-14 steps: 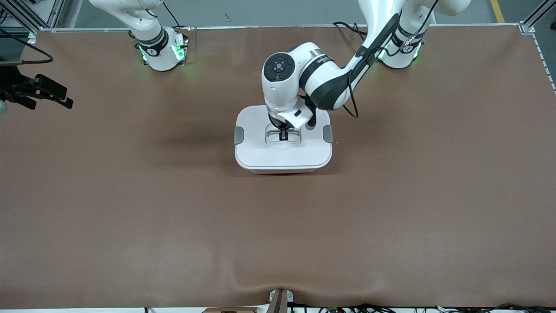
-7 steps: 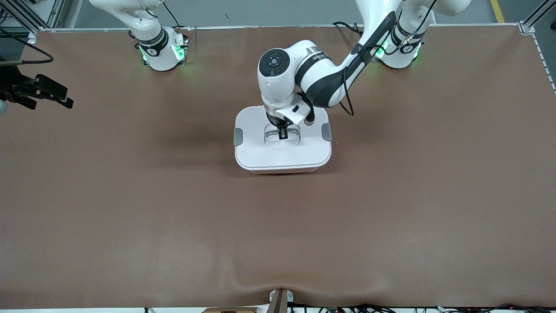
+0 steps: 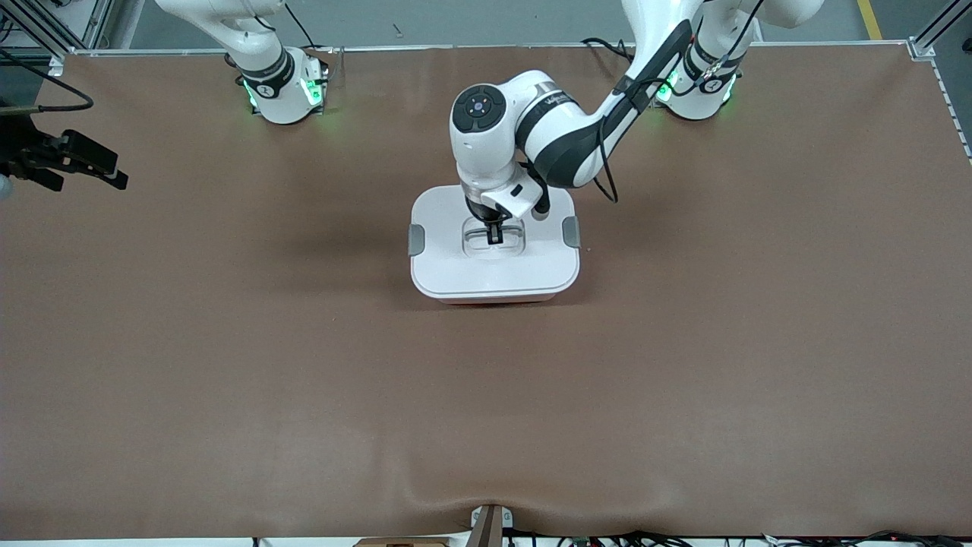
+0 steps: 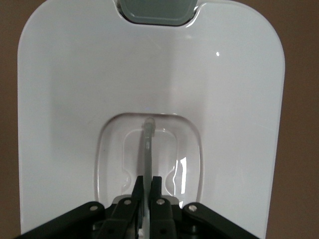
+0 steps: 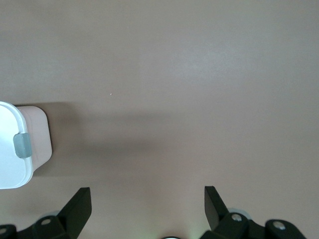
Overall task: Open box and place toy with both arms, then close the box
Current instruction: 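Lower the lid onto the box and press it down with the left gripper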
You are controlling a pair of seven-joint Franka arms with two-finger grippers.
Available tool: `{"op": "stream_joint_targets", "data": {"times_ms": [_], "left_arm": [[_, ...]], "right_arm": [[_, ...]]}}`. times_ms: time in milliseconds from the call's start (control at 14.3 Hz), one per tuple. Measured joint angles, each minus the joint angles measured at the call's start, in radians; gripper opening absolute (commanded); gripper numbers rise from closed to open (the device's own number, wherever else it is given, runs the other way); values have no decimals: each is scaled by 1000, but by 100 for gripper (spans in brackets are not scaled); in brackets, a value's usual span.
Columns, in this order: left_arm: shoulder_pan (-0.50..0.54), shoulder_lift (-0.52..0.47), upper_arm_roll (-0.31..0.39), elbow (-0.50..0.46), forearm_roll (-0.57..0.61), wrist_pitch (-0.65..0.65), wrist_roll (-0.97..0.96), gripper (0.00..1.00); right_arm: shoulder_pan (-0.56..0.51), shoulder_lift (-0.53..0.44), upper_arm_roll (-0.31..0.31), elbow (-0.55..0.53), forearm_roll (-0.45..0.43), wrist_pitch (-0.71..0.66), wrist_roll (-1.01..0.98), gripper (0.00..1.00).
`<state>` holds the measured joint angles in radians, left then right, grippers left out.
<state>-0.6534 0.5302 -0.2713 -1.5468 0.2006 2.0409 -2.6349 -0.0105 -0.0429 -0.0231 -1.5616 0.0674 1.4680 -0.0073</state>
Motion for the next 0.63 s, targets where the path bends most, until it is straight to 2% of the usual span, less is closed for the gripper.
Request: {"op": "stream_joint_targets", "data": {"times_ms": [488, 558, 628], "left_arm": [[0, 1, 0, -6, 2, 10, 0, 0], [0, 1, 0, -6, 2, 10, 0, 6], [0, 1, 0, -6, 3, 10, 0, 36]], "right_arm": [[0, 0, -2, 0, -5, -4, 0, 100], [0, 0, -1, 0, -5, -5, 0, 100], [0, 0, -1, 0, -5, -5, 0, 100]]}}
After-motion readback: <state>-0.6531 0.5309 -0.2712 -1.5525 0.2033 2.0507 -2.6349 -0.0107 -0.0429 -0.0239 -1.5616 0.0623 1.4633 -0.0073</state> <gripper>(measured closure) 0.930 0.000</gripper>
